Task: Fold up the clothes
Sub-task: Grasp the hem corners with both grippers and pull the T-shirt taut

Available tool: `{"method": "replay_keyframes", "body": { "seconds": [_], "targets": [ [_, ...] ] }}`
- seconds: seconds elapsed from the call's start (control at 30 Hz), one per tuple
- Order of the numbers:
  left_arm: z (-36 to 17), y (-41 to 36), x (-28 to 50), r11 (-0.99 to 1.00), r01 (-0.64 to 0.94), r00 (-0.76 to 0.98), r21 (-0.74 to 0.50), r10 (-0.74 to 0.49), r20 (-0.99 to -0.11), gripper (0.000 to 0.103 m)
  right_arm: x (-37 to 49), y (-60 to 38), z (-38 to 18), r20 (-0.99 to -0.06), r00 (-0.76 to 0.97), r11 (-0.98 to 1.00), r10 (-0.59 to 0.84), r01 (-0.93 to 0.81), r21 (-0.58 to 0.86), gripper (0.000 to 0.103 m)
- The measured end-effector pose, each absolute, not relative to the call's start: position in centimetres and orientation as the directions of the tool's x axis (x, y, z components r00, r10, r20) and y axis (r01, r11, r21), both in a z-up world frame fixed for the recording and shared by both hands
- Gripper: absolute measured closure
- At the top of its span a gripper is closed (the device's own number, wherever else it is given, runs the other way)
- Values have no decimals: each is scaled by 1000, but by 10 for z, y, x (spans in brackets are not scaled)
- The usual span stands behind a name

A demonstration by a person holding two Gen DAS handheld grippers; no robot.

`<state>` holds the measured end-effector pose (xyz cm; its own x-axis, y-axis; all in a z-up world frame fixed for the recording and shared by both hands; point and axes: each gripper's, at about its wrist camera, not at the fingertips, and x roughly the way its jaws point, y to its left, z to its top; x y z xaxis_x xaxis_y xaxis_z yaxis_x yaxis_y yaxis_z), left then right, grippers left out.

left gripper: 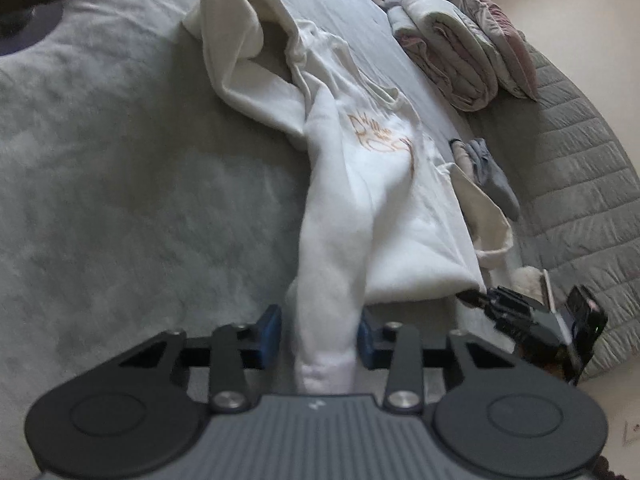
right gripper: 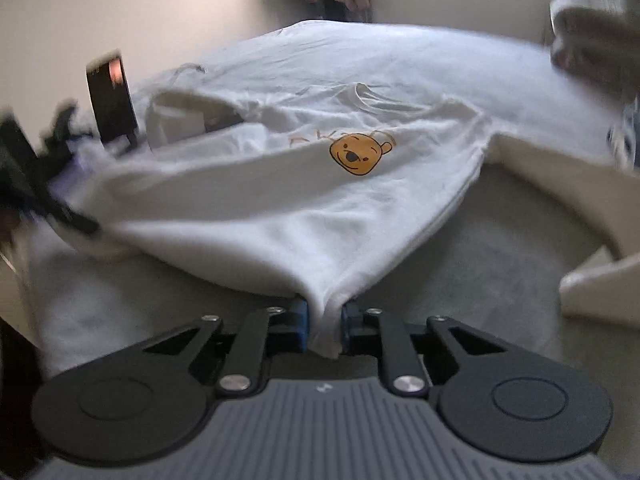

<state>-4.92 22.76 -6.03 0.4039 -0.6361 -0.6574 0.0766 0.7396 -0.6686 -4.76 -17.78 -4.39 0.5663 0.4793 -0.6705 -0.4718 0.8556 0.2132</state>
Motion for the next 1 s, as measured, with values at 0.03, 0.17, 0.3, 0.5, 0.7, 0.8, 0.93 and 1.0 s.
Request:
{"method": "replay_keyframes", "body": {
  "seconds": [0.03, 0.17, 0.3, 0.5, 0.7, 0.8, 0.93, 1.0],
  "targets": [
    [-61, 228, -50, 733, 81, 398, -675, -645, -652, 69, -48, -185, -39, -663, 548, 845, 511, -462, 269, 86],
    [-61, 230, -55, 702, 88, 386, -707, -678, -625, 70, -52, -217, -26, -621, 466, 777, 630, -385, 499, 88],
    [-56, 228, -56, 669, 114, 385, -734, -711, -588, 74, -46, -251, -34, -537, 403, 645, 741, -204, 736, 88],
    [-48, 218, -55, 669, 154, 401, -728, -715, -572, 90, -42, -266, -26, -455, 441, 555, 774, -125, 822, 88],
    [-36, 223, -44, 666, 111, 518, -738, -673, -529, 90, -25, -264, -24, -438, 534, 556, 723, -73, 828, 88],
    [-32, 223, -34, 703, 45, 586, -709, -594, -552, 91, -11, -261, -29, -438, 594, 569, 675, -41, 821, 88],
    [-34, 224, -21, 764, -50, 642, -644, -469, -607, 92, 11, -258, -44, -437, 644, 577, 628, -7, 817, 88],
    [-39, 223, -13, 761, -106, 648, -640, -435, -625, 92, 20, -254, -54, -426, 656, 560, 623, 6, 828, 83]
  ]
}}
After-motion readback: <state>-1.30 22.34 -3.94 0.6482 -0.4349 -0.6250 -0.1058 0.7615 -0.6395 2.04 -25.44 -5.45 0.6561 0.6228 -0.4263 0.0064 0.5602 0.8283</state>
